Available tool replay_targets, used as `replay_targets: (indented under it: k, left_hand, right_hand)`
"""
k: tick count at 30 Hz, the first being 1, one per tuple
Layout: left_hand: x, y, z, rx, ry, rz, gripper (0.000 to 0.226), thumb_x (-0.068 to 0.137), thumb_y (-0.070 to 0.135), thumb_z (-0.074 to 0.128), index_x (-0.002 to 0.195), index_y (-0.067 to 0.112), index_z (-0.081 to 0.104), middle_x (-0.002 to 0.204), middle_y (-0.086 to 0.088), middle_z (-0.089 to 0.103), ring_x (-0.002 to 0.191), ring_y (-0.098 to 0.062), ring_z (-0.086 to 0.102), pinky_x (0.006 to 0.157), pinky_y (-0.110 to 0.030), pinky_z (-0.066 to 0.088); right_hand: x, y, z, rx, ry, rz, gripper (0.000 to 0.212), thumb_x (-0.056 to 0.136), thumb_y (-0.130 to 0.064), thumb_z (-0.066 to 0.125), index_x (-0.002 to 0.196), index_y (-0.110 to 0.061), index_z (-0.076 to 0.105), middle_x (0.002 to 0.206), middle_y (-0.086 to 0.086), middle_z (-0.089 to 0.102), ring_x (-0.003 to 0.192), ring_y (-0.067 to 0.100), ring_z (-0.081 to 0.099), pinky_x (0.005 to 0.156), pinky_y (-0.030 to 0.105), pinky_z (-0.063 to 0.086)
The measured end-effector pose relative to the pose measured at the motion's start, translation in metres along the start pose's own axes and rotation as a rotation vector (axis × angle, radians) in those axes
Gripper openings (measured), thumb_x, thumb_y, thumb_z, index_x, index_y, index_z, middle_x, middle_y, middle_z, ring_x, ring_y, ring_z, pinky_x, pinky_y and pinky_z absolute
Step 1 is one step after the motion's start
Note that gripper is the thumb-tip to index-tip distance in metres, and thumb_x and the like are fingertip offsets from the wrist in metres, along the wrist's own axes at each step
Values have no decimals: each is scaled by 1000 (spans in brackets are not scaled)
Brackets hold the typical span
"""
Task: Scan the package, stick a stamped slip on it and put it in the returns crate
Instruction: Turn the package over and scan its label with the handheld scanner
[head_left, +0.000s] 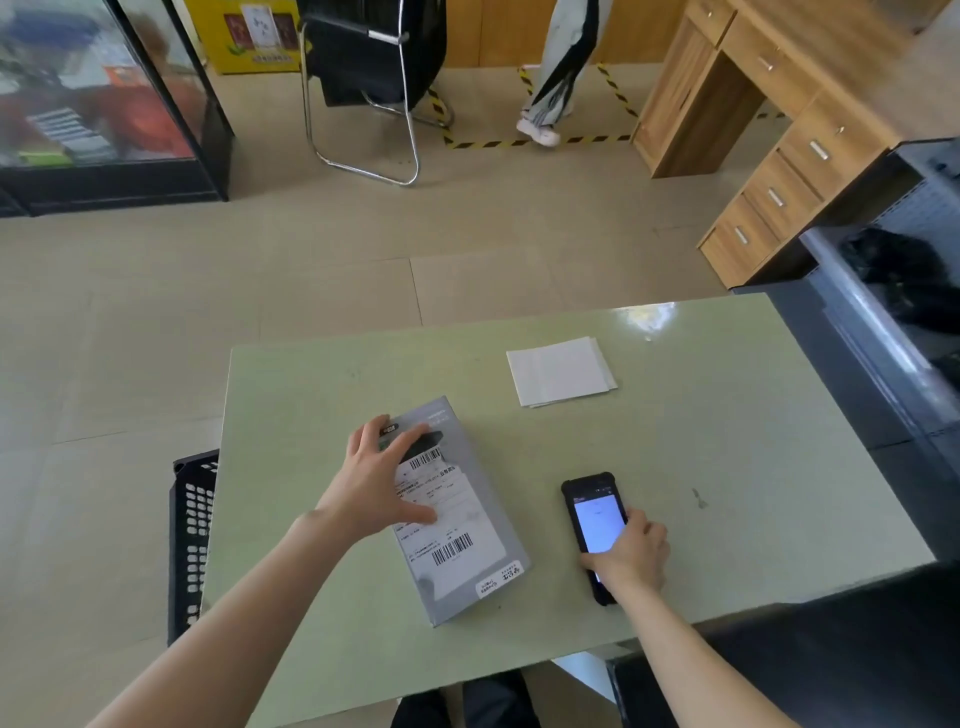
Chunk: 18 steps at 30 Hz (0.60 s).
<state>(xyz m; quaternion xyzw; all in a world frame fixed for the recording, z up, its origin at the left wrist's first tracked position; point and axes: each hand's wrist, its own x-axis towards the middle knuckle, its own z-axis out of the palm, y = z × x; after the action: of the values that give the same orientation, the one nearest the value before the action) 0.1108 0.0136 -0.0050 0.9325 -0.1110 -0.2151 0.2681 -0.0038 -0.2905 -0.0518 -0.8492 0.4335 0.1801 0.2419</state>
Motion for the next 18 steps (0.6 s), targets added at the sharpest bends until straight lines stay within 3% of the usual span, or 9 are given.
replay_targets:
  k: [4,7,9,12,15,18]
  left_hand:
    - [-7,-6,4,-40,29,14,109,58,51,85,147,44,23,161,7,-3,147,-18,-2,116,-50,25]
    - [-19,-5,10,-141,126,-41,106,64,45,85,149,42,21,161,9,-8,147,-20,-1,116,-51,23]
    - [-30,-3,17,-232,194,-121,102,68,40,84,148,42,21,161,7,-8,147,-24,3,116,-50,24]
    - [-48,-3,31,-403,186,-211,96,73,34,81,147,45,20,161,-3,2,145,-28,20,112,-45,31]
    - [-62,3,44,-536,112,-221,97,72,29,82,146,46,21,149,-7,29,128,-21,42,100,-34,39]
    - [-66,8,50,-525,82,-174,100,69,23,83,145,45,21,143,-4,34,111,-10,42,91,-24,39]
  right_hand:
    - [-7,-8,-4,-49,114,-33,72,64,-41,81,121,-12,47,123,11,42,112,32,43,81,39,45]
    - [-18,-28,-2,156,225,-271,53,78,-39,70,123,-16,54,123,10,45,109,29,47,89,39,46]
    - [-30,-48,2,302,20,-412,45,87,-34,62,130,-23,53,129,6,43,110,20,49,93,31,41]
    - [-51,-73,10,300,-294,-516,45,92,-38,54,136,-34,45,134,-2,41,118,13,47,98,28,40]
    - [-68,-80,17,291,-396,-515,53,92,-37,54,142,-34,37,139,-4,43,119,14,52,90,30,52]
    - [-77,-74,21,308,-395,-481,56,93,-29,56,144,-33,34,143,-5,45,126,15,48,101,37,48]
